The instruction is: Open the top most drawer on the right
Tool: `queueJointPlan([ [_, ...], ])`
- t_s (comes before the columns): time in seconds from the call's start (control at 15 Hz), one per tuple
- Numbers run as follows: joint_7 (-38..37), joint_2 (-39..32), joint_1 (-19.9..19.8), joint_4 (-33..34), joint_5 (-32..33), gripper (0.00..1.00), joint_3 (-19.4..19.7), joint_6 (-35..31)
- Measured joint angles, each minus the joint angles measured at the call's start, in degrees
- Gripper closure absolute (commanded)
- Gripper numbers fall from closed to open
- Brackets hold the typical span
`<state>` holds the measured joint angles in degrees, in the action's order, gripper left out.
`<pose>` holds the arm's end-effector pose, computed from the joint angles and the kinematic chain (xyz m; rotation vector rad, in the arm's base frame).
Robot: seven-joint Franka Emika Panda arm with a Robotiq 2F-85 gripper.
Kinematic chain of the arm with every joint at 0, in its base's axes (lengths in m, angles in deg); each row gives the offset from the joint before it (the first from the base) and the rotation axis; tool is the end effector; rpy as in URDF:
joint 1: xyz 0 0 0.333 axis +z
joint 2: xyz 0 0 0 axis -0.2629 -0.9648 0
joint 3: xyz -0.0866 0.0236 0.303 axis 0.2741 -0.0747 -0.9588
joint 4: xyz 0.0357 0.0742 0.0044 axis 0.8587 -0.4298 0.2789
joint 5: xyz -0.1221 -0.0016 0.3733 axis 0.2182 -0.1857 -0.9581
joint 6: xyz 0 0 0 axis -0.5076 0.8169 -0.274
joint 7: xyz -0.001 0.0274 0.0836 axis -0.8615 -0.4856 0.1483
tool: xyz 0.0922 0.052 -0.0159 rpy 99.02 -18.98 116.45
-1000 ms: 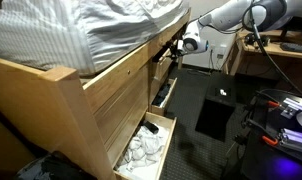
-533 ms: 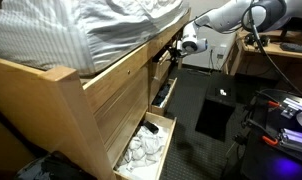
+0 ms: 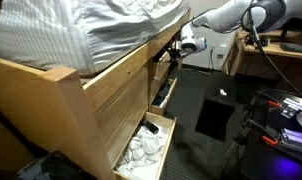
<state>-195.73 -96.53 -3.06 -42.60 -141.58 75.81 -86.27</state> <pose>0.7151 -0.2607 0.0257 1.5030 1.6751 0.9145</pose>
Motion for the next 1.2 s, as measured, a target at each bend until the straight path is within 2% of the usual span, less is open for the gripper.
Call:
queueJointPlan([
  [0.27,-7.6,-4.8,2.8,1.6,5.3,0.0,2.8,-6.0],
  [0.67,-8.2,-6.7,3.7,3.8,5.8,0.0,3.3,-7.2],
  [0.93,6.5,-5.5,3.2,7.7,-7.0,0.0,3.2,-6.6],
  [1.07,9.9,-5.1,2.9,8.6,-9.3,0.0,3.2,-6.3],
  [1.2,10.0,-5.1,2.9,8.7,-9.3,0.0,3.2,-6.2],
])
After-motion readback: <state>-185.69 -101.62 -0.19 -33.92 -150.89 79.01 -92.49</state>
